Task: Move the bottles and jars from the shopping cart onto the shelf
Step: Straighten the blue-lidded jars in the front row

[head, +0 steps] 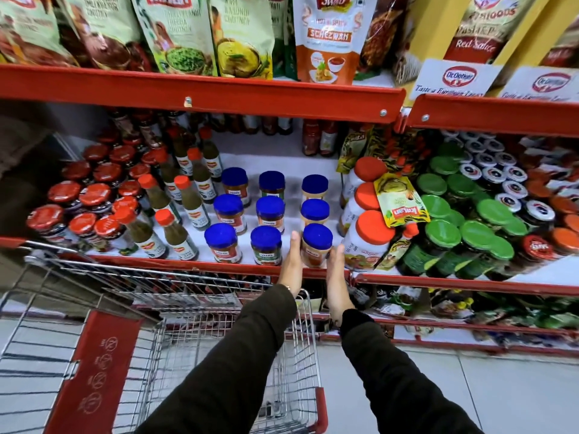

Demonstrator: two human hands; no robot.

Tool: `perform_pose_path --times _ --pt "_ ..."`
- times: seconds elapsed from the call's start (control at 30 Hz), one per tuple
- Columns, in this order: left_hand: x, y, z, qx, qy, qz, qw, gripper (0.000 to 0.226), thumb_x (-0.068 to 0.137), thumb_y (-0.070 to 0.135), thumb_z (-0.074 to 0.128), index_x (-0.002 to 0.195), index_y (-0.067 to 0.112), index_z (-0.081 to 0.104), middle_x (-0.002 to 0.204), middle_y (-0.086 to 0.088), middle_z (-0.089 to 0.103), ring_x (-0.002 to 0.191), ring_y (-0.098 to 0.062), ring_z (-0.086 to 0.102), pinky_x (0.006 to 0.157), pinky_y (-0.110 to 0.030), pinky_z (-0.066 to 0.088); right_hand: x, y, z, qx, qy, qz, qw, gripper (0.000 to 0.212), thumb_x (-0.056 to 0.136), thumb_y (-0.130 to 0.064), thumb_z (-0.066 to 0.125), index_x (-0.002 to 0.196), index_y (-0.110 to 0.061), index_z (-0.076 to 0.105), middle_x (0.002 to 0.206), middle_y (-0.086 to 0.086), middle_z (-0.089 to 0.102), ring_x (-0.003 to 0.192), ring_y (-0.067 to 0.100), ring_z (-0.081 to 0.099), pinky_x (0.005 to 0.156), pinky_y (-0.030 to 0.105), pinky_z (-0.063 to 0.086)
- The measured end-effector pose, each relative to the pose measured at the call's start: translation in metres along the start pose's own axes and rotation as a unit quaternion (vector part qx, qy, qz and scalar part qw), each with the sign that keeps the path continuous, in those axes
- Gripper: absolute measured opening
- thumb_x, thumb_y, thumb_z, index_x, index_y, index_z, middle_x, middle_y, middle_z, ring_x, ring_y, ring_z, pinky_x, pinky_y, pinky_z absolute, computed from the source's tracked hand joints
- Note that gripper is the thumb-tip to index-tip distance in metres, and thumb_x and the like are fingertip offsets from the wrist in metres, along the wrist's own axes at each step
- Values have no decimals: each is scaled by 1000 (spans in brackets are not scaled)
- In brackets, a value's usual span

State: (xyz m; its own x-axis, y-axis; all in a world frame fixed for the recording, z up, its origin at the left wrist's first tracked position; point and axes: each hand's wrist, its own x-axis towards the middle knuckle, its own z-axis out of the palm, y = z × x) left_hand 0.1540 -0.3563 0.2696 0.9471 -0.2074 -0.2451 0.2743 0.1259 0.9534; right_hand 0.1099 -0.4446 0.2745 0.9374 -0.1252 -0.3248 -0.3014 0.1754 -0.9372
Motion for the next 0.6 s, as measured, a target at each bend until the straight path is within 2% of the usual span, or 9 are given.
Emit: perform_pose_path --times 0.1,0.2,0.3,0.47,0.6 --pt "-7 -5 2 11 3 -2 1000 72 87 76 22 141 36 49 143 11 56 139 -9 45 124 -41 25 7 -4 -12 -21 -24 3 999 83 89 -76 15 156 -29 29 162 -12 30 149 4 24 123 33 15" --pt "-16 -4 4 11 9 -21 1000 78 92 74 18 152 27 35 155 4 45 141 -6 39 122 -34 22 9 -6 -19 -35 -27 13 999 95 81 -87 21 157 -30 28 165 -8 28 152 8 22 124 35 15" --pt "-23 -4 6 1 21 -33 999 81 89 70 14 154 25 28 158 1 39 137 -3 36 115 -27 22 7 -8 -21 -47 -27 26 998 108 71 -97 24 157 -32 26 166 -8 25 152 9 22 124 37 14" --pt "-28 -2 5 34 15 -54 998 86 86 80 17 154 29 30 160 2 37 147 -12 31 124 -39 19 4 -13 -20 -68 -27 12 997 113 66 -99 27 156 -31 30 164 -7 31 151 11 26 125 41 16" --pt "-40 2 4 98 10 -36 994 84 88 79 20 157 32 15 167 5 18 153 -14 17 125 -38 12 -1 -14 -27 -77 -36 11 996 119 63 -101 26 159 -32 18 168 -5 19 154 13 19 126 44 12"
